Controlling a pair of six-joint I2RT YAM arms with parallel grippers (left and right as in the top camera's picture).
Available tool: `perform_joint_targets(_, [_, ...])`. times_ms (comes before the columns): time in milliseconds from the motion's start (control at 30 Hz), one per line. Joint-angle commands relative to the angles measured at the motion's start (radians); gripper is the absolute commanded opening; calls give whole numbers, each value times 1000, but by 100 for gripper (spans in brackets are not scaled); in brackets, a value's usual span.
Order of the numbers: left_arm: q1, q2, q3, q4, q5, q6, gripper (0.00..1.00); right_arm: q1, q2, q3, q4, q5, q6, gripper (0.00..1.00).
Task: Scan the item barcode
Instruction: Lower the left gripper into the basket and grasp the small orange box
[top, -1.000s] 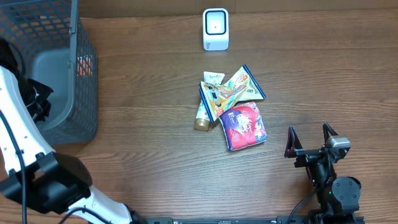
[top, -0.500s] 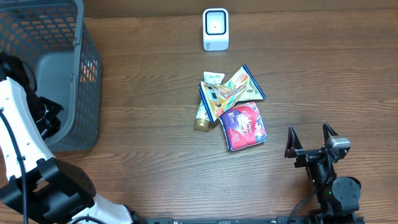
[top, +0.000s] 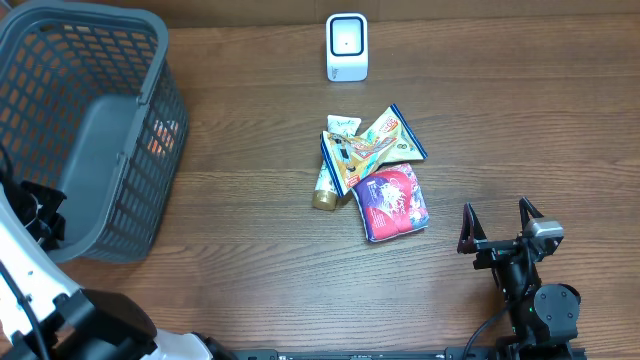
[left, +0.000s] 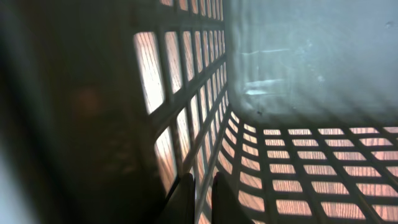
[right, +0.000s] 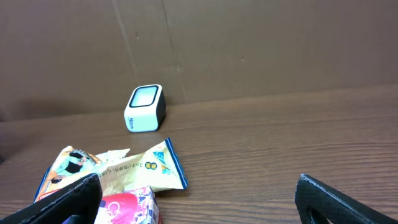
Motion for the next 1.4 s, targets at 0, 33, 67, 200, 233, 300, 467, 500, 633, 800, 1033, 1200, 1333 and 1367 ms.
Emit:
perform_joint_targets(0, [10, -52, -8, -6, 0, 39, 4, 5, -9, -10, 6, 9, 1, 100])
perform_joint_targets(33, [10, -62, -8, -6, 0, 39, 4, 5, -9, -10, 6, 9, 1, 100])
perform_joint_targets(67, [10, -67, -8, -6, -1, 41, 4, 5, -9, -10, 6, 9, 1, 100])
perform_joint_targets(200, [10, -96, -8, -6, -1, 50, 4, 5, -9, -10, 6, 9, 1, 100])
perform_joint_targets(233, [10, -101, -8, -6, -1, 49, 4, 5, -9, -10, 6, 9, 1, 100])
perform_joint_targets(300, [10, -113, -8, -5, 4, 34, 4, 5, -9, -10, 6, 9, 1, 100])
perform_joint_targets(467, [10, -122, -4, 137, 231, 112, 49, 5, -9, -10, 6, 9, 1, 100])
perform_joint_targets(500, [10, -122, -4, 169, 296, 128, 63, 5, -9, -10, 6, 9, 1, 100])
perform_joint_targets(633, [2, -122, -4, 306, 469, 129, 83, 5, -9, -10, 6, 9, 1, 100])
perform_joint_targets(800, [-50, -109, -4, 435, 480, 30, 89, 5, -9, -10, 6, 9, 1, 100])
perform_joint_targets(1033, [-148, -38, -4, 572, 442, -98, 93, 5, -9, -10, 6, 9, 1, 100])
perform_joint_targets(1200, [-161, 52, -4, 619, 442, -180, 96, 5, -9, -10, 6, 9, 1, 100])
perform_joint_targets(1333, [-170, 148, -4, 649, 445, -219, 99, 5, -9, -10, 6, 9, 1, 100])
perform_joint_targets(1367, [-174, 169, -4, 653, 445, -230, 99, 5, -9, -10, 6, 9, 1, 100])
